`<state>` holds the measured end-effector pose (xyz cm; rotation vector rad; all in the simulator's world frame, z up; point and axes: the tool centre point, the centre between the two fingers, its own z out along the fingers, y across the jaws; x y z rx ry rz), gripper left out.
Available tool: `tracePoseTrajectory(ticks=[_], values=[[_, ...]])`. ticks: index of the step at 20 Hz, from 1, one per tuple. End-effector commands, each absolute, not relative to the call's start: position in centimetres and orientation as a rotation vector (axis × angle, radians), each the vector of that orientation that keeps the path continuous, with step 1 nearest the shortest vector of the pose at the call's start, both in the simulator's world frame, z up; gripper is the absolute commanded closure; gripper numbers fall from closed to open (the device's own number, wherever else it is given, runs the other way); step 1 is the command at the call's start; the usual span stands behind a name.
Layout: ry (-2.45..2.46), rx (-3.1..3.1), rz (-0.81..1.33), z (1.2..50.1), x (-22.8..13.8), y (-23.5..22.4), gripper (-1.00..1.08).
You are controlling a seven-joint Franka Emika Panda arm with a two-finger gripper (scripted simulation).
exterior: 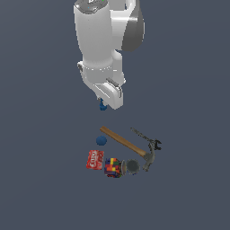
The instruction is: Pick up a designated object from a clutter of objects.
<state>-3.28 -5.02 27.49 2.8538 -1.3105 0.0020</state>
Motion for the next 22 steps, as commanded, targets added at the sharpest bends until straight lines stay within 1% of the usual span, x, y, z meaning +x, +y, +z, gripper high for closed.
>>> tracePoseTrajectory(ticks=[1, 7, 12, 17, 22], values=[[-1.311, 2.853, 0.002, 30.0, -4.0, -4.4, 1.08], [-1.31, 2.853, 0.002, 35.2, -5.1, -3.0, 1.08], [-1.31, 2.854, 0.001, 38.3, -5.7, -2.2, 1.08], [-1.309, 2.855, 0.0, 40.1, -6.0, -1.7, 1.08], [-1.309, 2.856, 0.0, 40.7, -6.0, -1.5, 1.08]])
